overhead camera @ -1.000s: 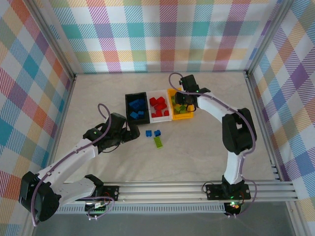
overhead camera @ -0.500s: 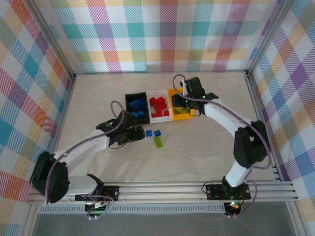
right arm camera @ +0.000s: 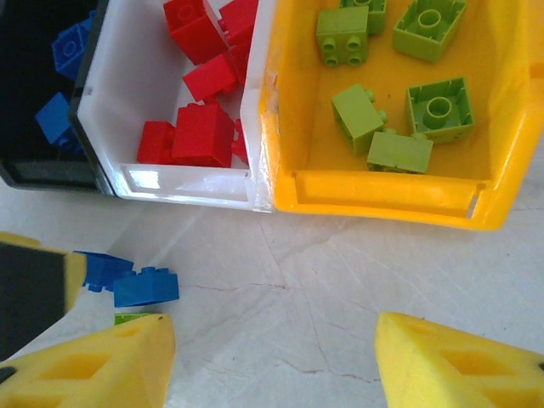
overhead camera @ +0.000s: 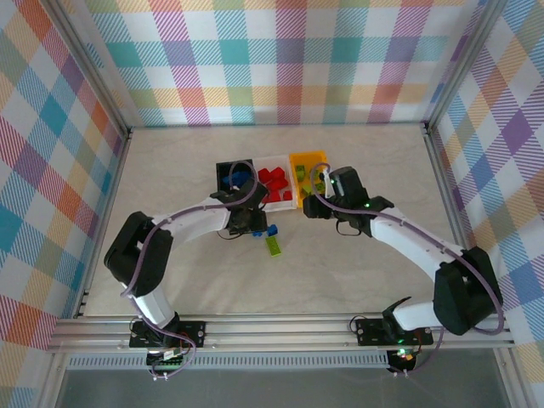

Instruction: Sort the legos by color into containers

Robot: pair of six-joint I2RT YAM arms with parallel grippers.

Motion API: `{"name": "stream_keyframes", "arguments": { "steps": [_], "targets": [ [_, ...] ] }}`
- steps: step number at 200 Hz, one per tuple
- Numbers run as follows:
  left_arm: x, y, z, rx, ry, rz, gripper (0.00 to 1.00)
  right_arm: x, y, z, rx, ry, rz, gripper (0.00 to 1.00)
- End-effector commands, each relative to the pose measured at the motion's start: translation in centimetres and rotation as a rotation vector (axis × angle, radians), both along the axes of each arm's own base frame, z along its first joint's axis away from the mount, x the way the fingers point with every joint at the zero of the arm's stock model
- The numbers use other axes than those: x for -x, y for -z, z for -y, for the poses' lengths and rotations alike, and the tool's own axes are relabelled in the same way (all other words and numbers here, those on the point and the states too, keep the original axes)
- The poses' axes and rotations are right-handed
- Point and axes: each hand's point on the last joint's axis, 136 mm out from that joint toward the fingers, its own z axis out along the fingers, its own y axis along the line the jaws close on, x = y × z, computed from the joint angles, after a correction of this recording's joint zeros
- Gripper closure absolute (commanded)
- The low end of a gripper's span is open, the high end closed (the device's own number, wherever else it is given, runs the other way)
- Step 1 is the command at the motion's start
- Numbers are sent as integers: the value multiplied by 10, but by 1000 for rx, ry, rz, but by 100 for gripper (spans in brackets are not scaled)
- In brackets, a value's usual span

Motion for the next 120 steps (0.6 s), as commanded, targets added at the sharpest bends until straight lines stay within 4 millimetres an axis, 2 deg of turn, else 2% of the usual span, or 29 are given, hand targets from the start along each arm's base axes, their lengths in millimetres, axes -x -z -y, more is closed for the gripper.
{"name": "stream_keyframes", "arguments": {
  "steps": [1, 57, 86, 120],
  "targets": [
    [-7, 1, 2, -31, 8, 18, 38, 0, -17, 1, -45, 10, 51, 36],
    [-5, 10, 13, 3, 32, 2, 39, 5, -26, 5, -53, 11, 74, 36],
    [-4, -1, 21, 26, 42, 38, 30, 6, -24, 5, -56, 12, 72, 36],
    [-6, -10, 30, 41, 59, 56, 26, 7, -22, 6, -51, 14, 68, 36]
  ]
}}
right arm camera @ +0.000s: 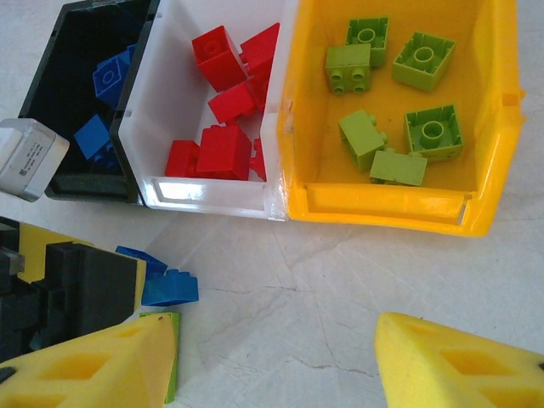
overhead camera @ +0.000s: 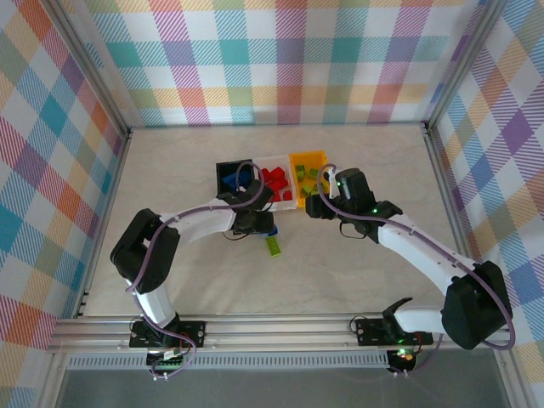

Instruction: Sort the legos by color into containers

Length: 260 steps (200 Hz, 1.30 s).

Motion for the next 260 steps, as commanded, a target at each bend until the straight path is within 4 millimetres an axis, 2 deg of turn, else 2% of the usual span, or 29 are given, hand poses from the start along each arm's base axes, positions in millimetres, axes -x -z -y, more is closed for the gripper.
{"name": "stream_keyframes", "arguments": {
  "steps": [1, 22, 61, 118, 154, 180, 207, 236, 260],
  "targets": [
    [-4, -14, 12, 27, 19, 34, 26, 0, -2, 2, -18, 10, 16, 36],
    [-7, -5, 7, -18, 7, 23, 27, 1, -1, 3, -16, 10, 13, 36],
    [-11, 15, 4, -71, -3, -12, 39, 5, -1, 5, -18, 10, 14, 36],
    [-6, 15, -7, -109, -16, -8, 58, 6, -4, 7, -13, 12, 26, 36],
    [1, 14, -13, -101, -26, -13, 67, 4, -3, 5, -23, 15, 24, 36],
    [2, -7, -14, -76, -32, 18, 70, 4, -3, 5, -24, 13, 23, 36],
    [-7, -51, -23, -66, -52, 102, 70, 5, -1, 5, -26, 14, 17, 36],
    [-36, -87, -53, -57, -131, 157, 70, 8, 3, 4, -30, 10, 6, 36],
    [-66, -101, -77, -139, -170, 191, 70, 9, 9, 3, -34, 7, -10, 35]
  ]
}}
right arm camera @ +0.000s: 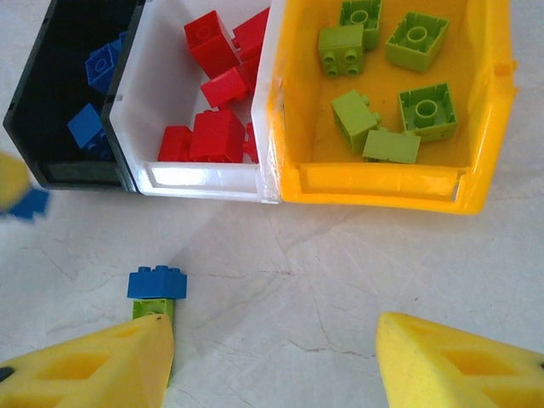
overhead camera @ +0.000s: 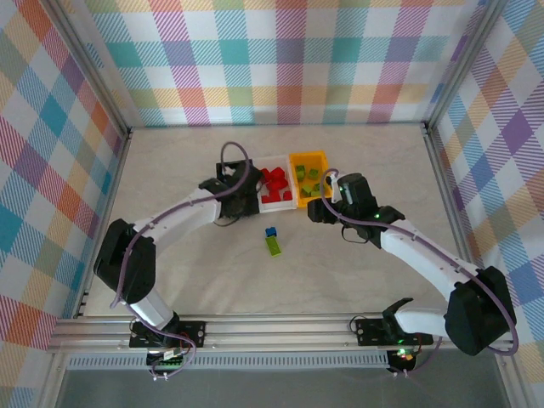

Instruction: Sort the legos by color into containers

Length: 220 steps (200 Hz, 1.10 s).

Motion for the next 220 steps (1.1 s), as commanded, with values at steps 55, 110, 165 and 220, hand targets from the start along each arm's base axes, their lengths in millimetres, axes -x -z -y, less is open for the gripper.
{"name": "stream_keyframes", "arguments": {
  "steps": [55, 110, 165, 220],
  "targets": [
    [-85, -4, -57, -196, -126, -6, 69, 8, 8, -7, -42, -23, -37, 35],
    [-100, -17, -42, -130, -109, -3, 35, 38, 30, -29, -65, -108, -113, 31],
    [-39, -87, -18, 154, -44, 125, 0, 54, 60, -84, -10, -225, -171, 29],
    [60, -49, -50, 206, -88, 96, 0, 57, 106, -129, 179, -285, -161, 29]
  ]
}}
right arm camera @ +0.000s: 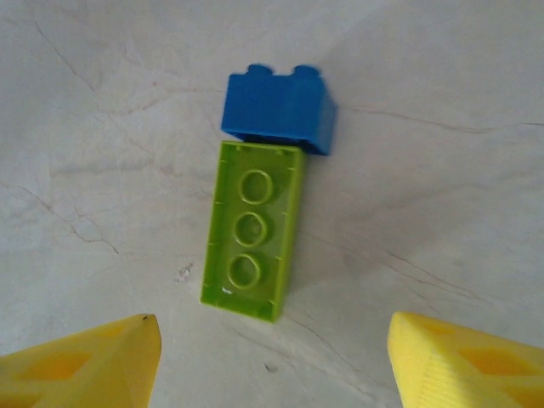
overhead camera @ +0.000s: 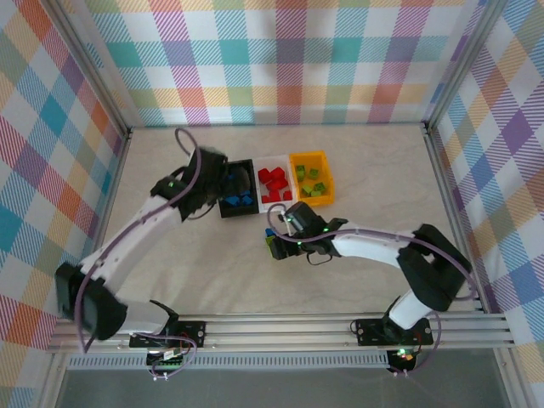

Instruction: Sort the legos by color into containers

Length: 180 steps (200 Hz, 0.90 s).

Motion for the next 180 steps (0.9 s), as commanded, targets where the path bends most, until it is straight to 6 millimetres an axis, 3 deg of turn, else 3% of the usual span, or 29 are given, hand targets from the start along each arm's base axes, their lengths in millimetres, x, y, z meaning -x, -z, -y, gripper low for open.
{"name": "stream_keyframes", "arguments": {
  "steps": [1, 23, 41, 67, 93, 136, 180],
  "targets": [
    [33, 38, -13, 27, -44, -80, 0, -15, -2, -20, 41, -5, 93, 29],
    [60, 57, -29, 43, -76, -94, 0, -22, 12, -23, 129, -7, 127, 30],
    [72, 62, -39, 37, -96, -100, 0, -21, 22, -24, 193, -21, 136, 32],
    [79, 66, -50, 1, -121, -106, 0, -13, 35, -26, 263, -56, 141, 38],
    [79, 66, -50, 5, -122, -100, 0, -9, 41, -24, 267, -55, 122, 51],
    [76, 65, -46, 9, -106, -99, 0, -10, 20, -22, 220, -40, 163, 65],
    [70, 64, -35, 21, -53, -102, 0, -10, -25, -2, 108, 25, 220, 71]
  ]
}}
